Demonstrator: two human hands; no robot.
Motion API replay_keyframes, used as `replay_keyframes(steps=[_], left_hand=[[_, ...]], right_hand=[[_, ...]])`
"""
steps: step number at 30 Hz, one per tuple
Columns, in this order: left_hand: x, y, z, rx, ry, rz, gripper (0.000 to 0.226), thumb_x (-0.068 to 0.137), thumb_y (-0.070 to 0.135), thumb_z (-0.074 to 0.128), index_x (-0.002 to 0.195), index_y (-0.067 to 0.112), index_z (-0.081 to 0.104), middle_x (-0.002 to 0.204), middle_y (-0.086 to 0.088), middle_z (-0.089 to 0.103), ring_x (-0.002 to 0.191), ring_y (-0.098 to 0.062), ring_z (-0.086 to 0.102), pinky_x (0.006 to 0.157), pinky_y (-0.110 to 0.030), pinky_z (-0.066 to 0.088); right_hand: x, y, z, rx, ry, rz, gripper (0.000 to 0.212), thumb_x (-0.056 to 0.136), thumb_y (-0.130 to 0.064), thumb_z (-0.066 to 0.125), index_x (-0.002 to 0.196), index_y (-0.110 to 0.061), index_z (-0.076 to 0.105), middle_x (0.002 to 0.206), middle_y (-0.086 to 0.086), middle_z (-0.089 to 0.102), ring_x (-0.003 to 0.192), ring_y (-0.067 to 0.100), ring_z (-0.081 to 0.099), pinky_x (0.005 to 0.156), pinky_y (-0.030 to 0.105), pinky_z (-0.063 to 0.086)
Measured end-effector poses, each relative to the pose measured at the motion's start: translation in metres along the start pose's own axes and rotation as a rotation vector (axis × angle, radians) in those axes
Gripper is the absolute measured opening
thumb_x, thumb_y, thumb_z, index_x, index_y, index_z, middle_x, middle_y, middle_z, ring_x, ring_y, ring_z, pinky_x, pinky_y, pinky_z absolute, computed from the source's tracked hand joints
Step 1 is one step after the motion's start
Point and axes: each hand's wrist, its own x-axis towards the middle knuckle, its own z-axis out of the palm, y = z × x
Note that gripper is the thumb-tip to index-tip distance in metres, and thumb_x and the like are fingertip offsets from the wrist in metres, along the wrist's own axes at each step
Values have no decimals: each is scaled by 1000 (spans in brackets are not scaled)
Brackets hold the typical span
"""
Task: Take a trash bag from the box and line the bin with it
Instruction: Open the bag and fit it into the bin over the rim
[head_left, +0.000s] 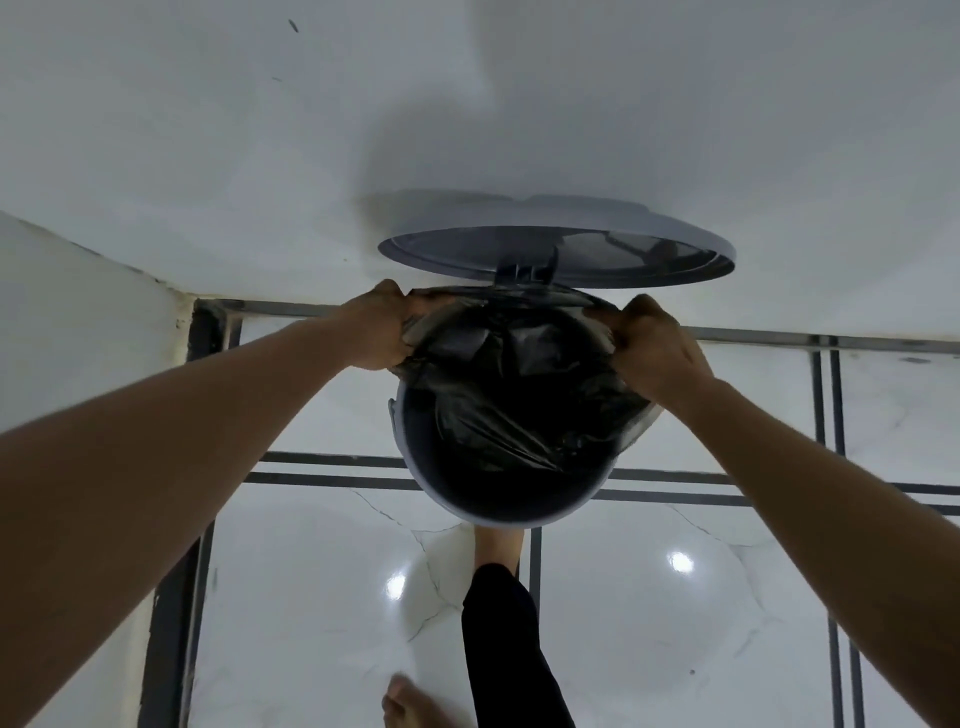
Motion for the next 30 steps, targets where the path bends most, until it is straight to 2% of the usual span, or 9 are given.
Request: replay_keyframes(steps=[3,7,12,15,20,22,25,27,30], left_hand=[[12,3,3,84,39,-78,67,96,10,55,152,46,41,126,-12,56,120,-35,57,92,-36,47],[10,-7,21,12,171,-293,51,87,12,63,123,48,70,102,0,66,88,-25,62,67,-34,51],[5,-20,46,-273,-40,-303,45,88,0,50,105,37,69,76,5,71,63,-13,68,49,-20,48],[0,-25,40,-537,-145,-370,50,91,-3,45,103,38,71,74,4,68,67,-14,62,58,-23,40],[-8,-46,39,-352,242,-228,42,84,-2,61,95,32,82,72,1,75,64,-16,68,51,-18,45],[-14,-50,49,-271,146,-170,46,85,-3,59,104,34,80,84,-5,78,70,-19,70,57,-18,48],[-25,-47,62,-457,-115,-318,35,84,-2,59,92,27,75,80,-11,77,67,-17,67,55,-23,46],[-34,-46,67,-773,-71,-454,11,85,13,62,88,14,73,85,-11,73,72,-19,69,66,-29,46],[-44,-36,80,-1108,-4,-528,41,78,56,73,93,18,71,94,-1,73,86,-22,73,77,-37,52]], right_hand=[[24,-8,3,-62,-130,47,72,93,-6,42,153,-46,36,129,11,53,120,37,58,93,38,49],[40,-1,2,221,-290,151,38,103,-10,44,126,-28,68,137,8,61,114,31,61,106,41,48],[25,30,6,897,-373,487,23,90,-26,57,100,-16,75,88,11,75,67,26,67,65,32,54],[15,38,12,1084,-434,533,19,87,-23,59,95,-12,71,82,10,71,61,24,67,57,27,53],[-12,51,27,1208,-522,544,36,91,-3,41,109,-5,72,67,2,69,53,12,65,46,18,48],[-21,59,39,1236,-478,576,40,90,-5,44,108,-15,78,70,-1,62,59,10,58,53,20,38],[-34,67,57,1318,-417,643,34,90,-14,51,100,-27,81,85,-3,60,72,14,51,59,26,36],[-46,64,67,1368,-361,667,29,92,-17,56,106,-28,79,85,-5,62,73,15,54,60,27,40],[-63,56,78,1390,-268,599,31,94,-16,58,115,-29,76,92,-6,67,80,17,56,64,27,43]])
